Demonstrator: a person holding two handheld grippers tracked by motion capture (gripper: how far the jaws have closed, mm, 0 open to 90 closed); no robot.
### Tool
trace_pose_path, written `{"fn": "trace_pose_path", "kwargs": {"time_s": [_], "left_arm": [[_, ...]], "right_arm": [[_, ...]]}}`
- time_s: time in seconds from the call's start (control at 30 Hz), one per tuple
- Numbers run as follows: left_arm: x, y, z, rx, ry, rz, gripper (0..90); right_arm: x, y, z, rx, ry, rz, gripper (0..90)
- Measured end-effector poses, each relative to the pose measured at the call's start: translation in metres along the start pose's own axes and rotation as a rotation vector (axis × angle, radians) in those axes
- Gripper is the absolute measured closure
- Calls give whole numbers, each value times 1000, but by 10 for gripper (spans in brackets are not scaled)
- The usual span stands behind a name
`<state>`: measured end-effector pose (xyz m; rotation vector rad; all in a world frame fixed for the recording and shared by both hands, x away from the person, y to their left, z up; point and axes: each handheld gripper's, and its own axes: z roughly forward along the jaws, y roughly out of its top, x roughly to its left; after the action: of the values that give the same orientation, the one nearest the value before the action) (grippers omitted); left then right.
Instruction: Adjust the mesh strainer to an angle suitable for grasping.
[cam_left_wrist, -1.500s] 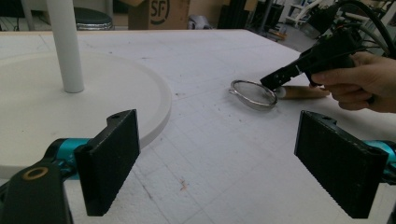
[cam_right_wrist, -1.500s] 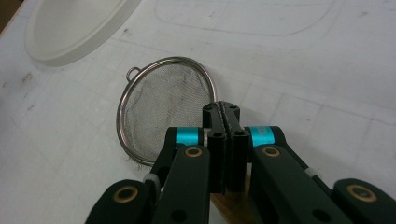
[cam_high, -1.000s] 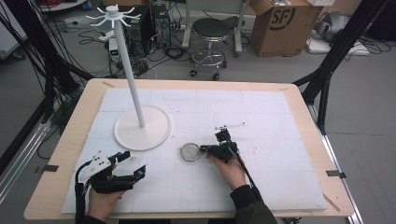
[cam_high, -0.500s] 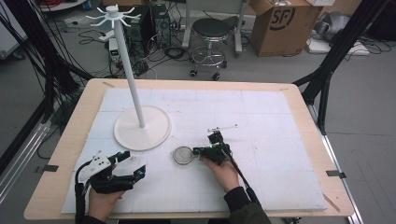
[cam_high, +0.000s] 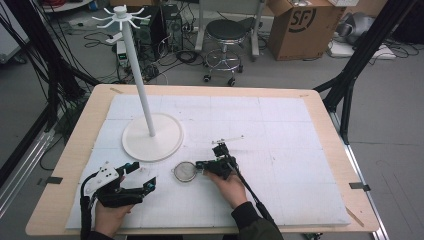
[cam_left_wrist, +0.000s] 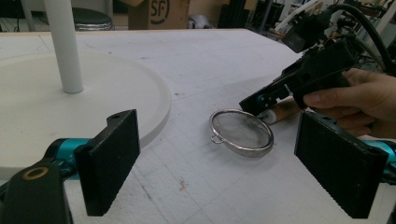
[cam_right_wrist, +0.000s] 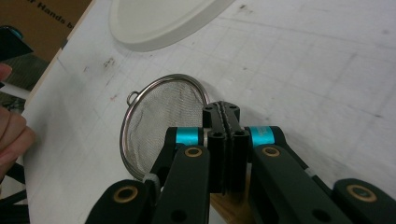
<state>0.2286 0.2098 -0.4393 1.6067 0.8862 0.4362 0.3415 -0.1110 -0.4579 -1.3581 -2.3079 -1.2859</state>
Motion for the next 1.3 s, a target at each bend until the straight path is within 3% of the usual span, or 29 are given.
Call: {"fn": "trace_pose_path", "kwargs": {"time_s": [0.43, 0.53, 0.67, 0.8, 0.83, 0.9, 1.1, 1.3], "left_arm": [[0, 0, 0, 1, -3, -1, 148], [0, -1, -1, 4, -1, -4, 148], [2, -1, -2, 7, 2, -6, 148], [2, -1, -5, -2, 17, -6, 148], [2, -1, -5, -2, 18, -5, 148], [1, -1, -6, -5, 22, -1, 148], [2, -1, -6, 0, 25, -1, 148], [0, -1, -5, -4, 25, 3, 148]], "right_arm": [[21, 1, 20, 32, 35, -50, 897], [20, 2, 16, 8, 34, -50, 897], [17, 7, 1, -15, 18, -52, 897], [8, 4, -33, -59, -2, -39, 897], [8, 4, -33, -59, -2, -39, 897], [-2, -7, -51, -77, -43, -30, 897], [-22, -36, -71, -97, -64, 25, 897], [-32, -51, -85, -119, -66, 62, 897]]}}
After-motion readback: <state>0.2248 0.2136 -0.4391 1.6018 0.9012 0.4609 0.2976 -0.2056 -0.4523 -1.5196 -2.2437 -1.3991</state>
